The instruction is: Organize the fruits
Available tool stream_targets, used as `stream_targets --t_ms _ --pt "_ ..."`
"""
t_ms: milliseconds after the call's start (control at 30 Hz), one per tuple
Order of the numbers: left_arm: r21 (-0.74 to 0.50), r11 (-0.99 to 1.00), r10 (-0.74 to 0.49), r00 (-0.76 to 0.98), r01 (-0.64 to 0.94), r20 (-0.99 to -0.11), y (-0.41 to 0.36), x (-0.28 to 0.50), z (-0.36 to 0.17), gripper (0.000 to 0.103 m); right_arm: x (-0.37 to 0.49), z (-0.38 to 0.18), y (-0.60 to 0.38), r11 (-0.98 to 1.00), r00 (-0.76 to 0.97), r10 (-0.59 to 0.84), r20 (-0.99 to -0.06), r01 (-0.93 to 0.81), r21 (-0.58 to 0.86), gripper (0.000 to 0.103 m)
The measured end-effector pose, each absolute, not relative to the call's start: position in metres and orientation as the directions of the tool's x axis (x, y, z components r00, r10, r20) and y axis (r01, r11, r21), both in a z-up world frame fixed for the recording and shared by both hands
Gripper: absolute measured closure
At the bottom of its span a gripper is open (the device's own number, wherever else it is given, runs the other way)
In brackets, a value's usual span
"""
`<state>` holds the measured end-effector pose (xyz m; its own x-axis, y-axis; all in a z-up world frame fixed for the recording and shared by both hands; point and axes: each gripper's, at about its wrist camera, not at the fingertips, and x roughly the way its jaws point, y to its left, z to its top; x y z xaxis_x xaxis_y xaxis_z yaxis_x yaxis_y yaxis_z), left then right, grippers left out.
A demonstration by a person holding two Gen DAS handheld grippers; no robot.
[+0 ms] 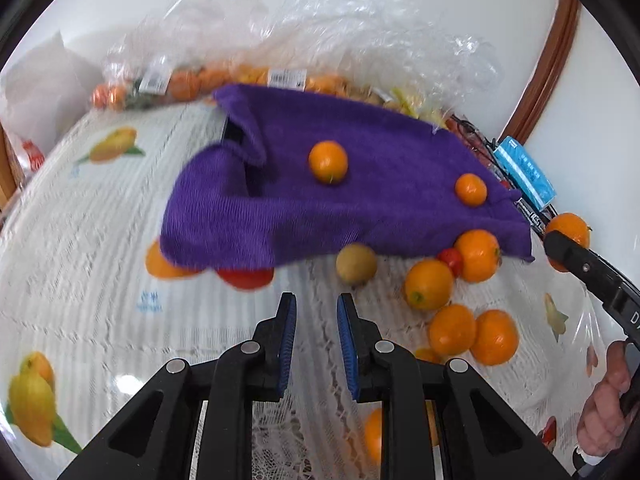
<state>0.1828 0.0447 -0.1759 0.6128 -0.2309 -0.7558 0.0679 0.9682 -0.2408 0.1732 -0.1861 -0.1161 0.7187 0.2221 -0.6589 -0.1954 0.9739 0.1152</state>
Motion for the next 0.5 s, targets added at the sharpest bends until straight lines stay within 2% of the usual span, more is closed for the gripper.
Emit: stream_targets --t_ms 167,200,267,333,500 --pt "-0.284 0.956 -0.266 0.625 0.074 -0.734 0.052 0.177 -0.17 0.083 0.166 -0.121 -0.192 0.976 0.718 0.217 -0.661 -0.178 0.126 0.06" --pt "-0.293 0.953 -0.275 0.633 0.079 -0.723 0.052 0.174 -0.166 0.081 0.165 -0.12 -0.193 0.976 0.72 0.216 -0.66 -0.177 0.127 0.06" --pt "-0.32 0.942 -0.307 0.635 0.098 -0.709 0.052 0.17 -0.162 0.072 0.163 -0.12 -0.196 0.976 0.724 0.217 -0.655 -0.175 0.131 0.06" --pt "-0.349 0.928 -0.35 0.625 0.131 -0.697 0.047 0.167 -0.16 0.07 0.161 -0.119 -0.197 0.977 0.725 0.211 -0.655 -0.169 0.128 0.06" --pt "-0.306 0.941 -0.327 0.628 0.146 -0.707 0.033 0.166 -0.16 0.07 0.155 -0.121 -0.202 0.978 0.723 0.207 -0.66 -0.162 0.129 0.06"
